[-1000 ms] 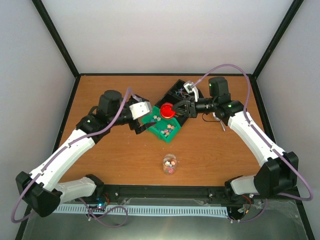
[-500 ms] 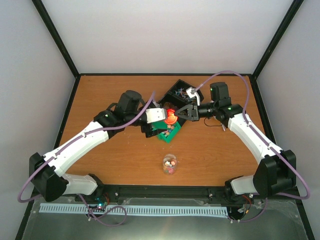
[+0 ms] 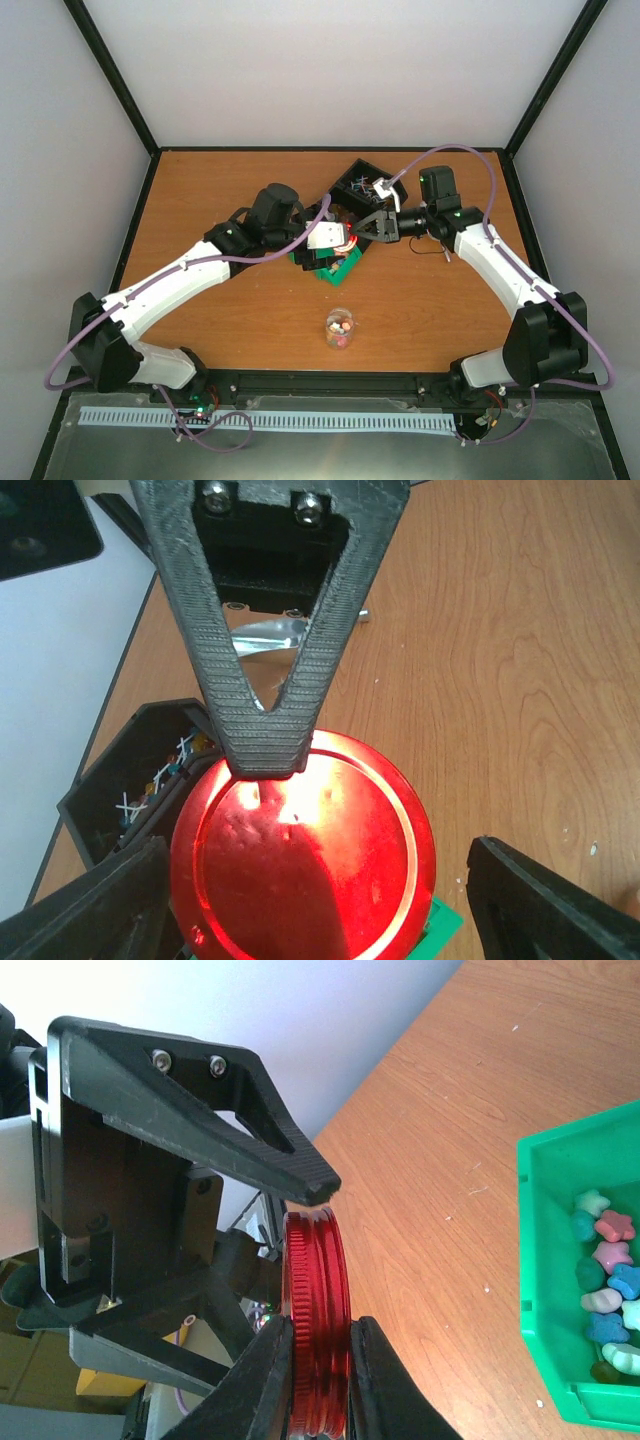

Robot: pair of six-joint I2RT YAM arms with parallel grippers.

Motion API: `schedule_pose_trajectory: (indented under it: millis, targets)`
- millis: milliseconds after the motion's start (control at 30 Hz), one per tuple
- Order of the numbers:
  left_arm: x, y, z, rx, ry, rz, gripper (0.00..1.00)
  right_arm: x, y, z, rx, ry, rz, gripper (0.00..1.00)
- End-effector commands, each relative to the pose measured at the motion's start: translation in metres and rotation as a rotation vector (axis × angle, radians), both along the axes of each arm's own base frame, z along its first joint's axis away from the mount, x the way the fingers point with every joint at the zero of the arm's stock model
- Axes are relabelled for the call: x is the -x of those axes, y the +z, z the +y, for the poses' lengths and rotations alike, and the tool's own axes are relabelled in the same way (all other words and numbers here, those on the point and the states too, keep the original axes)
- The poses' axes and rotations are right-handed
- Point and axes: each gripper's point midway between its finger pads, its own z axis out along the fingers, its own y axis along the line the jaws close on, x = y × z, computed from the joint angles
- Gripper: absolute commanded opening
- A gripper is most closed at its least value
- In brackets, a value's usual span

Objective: Pack the candies

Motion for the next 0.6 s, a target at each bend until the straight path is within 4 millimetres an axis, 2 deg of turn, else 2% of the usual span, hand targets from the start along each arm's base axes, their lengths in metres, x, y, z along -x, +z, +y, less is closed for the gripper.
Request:
schedule_pose_trajectory:
  millis: [0, 567]
  targets:
    - [-0.0006, 0.0133, -0.0108, 0.009, -0.039, -0.086, 0.81, 0.0026, -0.0004, -0.0014, -0.017, 0.016, 0.011, 0.03]
    - [-0.0016, 0.0092, -0.0167, -0.011, -0.033, -0.159, 0.62, 0.0045, 0.0024, -0.0011, -0.025, 0.031, 0.003, 0.03]
